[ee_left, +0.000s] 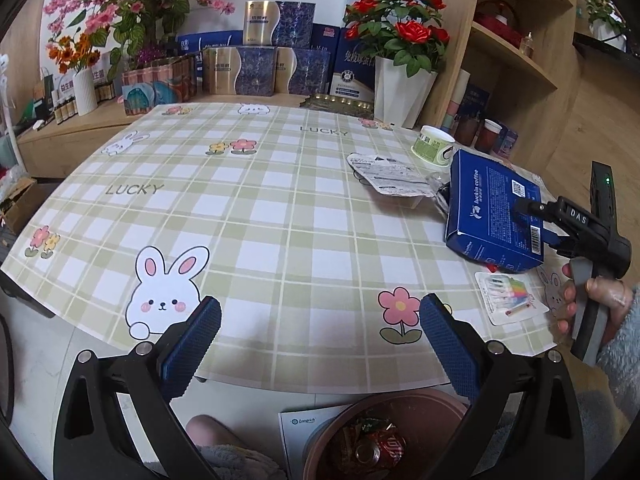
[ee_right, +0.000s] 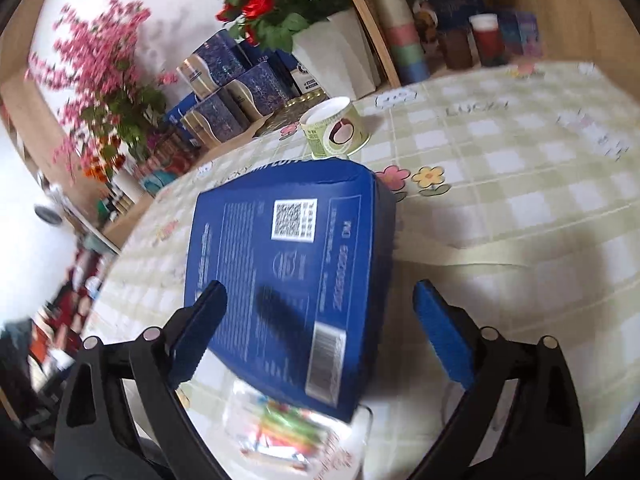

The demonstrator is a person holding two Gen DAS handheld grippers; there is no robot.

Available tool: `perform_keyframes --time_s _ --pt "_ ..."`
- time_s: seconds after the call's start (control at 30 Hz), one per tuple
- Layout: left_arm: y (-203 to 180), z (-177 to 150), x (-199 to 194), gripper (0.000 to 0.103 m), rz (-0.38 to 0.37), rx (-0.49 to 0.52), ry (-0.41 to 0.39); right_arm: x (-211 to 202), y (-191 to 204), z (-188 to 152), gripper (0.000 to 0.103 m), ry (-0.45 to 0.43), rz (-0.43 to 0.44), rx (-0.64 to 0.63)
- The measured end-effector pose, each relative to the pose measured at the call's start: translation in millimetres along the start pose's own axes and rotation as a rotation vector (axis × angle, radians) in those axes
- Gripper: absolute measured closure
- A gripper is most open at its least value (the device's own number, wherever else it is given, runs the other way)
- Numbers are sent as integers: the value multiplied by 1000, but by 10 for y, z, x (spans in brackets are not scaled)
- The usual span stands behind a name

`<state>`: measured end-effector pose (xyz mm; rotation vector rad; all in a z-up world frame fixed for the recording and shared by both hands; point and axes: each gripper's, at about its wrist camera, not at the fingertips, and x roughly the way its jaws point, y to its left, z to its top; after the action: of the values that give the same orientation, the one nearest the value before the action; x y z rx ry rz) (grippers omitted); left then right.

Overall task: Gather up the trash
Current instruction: 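Move the right gripper to the blue luckin coffee box and grasp it, then grasp the red lighter with the left gripper while the right lifts the blue box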

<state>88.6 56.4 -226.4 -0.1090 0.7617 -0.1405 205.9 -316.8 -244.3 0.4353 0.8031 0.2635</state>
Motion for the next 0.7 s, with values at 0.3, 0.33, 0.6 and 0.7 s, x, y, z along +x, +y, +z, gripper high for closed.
perform_keyframes --time_s 0.3,0.33,0.6,0.7 --pt "15 -127 129 6 -13 7 40 145 81 8 26 55 29 2" --pt "21 -128 127 6 -13 3 41 117 85 14 29 53 39 12" --pt "75 -136 26 6 -11 -14 24 -273 275 89 59 -19 142 61" --pt "63 -124 -26 6 -16 -10 14 -452 460 137 61 -56 154 16"
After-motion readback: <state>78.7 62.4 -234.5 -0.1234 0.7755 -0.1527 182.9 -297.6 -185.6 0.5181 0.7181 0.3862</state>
